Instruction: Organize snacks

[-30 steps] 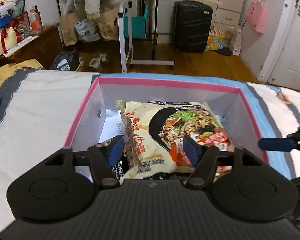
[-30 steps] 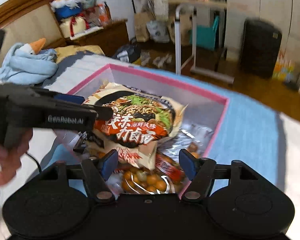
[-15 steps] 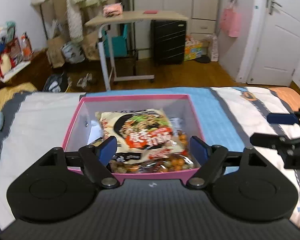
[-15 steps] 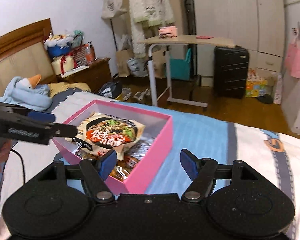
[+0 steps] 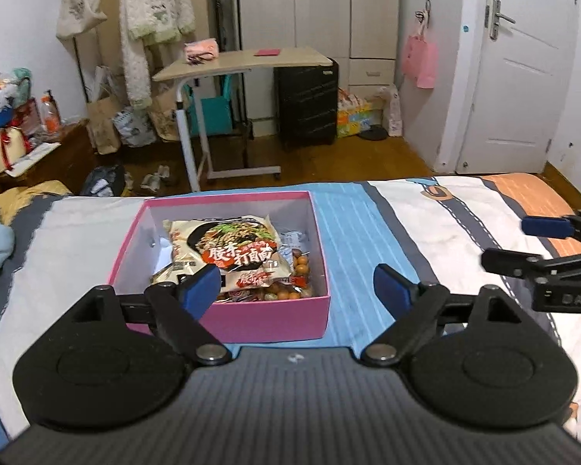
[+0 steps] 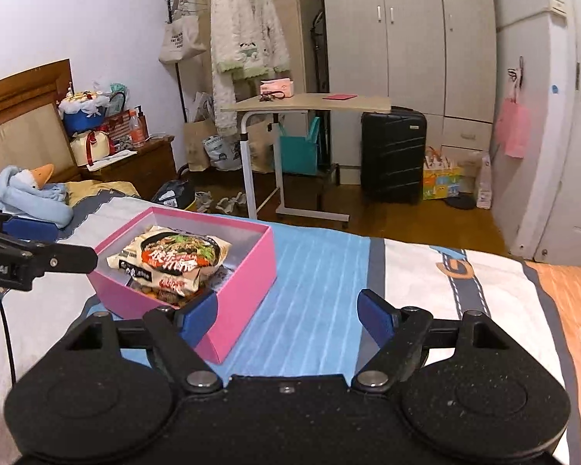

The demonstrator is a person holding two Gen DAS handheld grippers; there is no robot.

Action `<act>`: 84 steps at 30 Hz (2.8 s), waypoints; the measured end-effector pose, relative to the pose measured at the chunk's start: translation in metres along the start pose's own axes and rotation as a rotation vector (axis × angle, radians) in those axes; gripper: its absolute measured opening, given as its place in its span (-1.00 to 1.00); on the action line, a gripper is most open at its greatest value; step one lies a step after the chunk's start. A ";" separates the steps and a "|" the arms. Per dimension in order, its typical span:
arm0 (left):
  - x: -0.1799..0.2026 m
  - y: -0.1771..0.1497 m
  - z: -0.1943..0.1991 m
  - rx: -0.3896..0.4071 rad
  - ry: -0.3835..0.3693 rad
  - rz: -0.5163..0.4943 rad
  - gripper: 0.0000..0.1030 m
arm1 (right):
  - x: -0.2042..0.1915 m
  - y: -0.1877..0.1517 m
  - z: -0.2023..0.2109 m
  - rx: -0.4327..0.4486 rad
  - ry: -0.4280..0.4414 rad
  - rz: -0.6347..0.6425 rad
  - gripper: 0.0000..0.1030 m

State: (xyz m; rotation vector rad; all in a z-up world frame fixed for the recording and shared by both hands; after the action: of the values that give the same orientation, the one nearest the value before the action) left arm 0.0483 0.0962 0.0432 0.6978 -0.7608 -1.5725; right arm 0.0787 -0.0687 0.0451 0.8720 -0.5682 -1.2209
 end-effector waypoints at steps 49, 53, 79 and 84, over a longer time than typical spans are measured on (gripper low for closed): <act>0.010 -0.054 0.005 -0.038 0.107 0.026 1.00 | -0.009 -0.051 0.043 -0.036 -0.232 -0.123 0.98; 0.010 -0.054 0.005 -0.036 0.115 0.026 1.00 | -0.010 -0.050 0.043 -0.038 -0.233 -0.126 0.98; 0.013 -0.059 0.001 -0.034 0.112 0.003 1.00 | -0.014 -0.051 0.036 -0.070 -0.259 -0.117 0.98; 0.012 -0.060 0.001 -0.039 0.103 0.008 1.00 | -0.014 -0.051 0.033 -0.074 -0.263 -0.112 0.98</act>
State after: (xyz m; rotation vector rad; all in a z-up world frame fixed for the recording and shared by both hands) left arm 0.0101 0.0901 -0.0041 0.7409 -0.6541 -1.5283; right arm 0.0207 -0.0689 0.0223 0.6925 -0.6864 -1.4622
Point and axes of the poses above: each gripper's, at about its wrist camera, not at the fingertips, and z roughly against the way its jaws point, x to its right, y to its top, the point moved 3 cm from there along -z, roughly the way its jaws point, and after that the axes turned 1 degree about y, right-handed, at the moved point
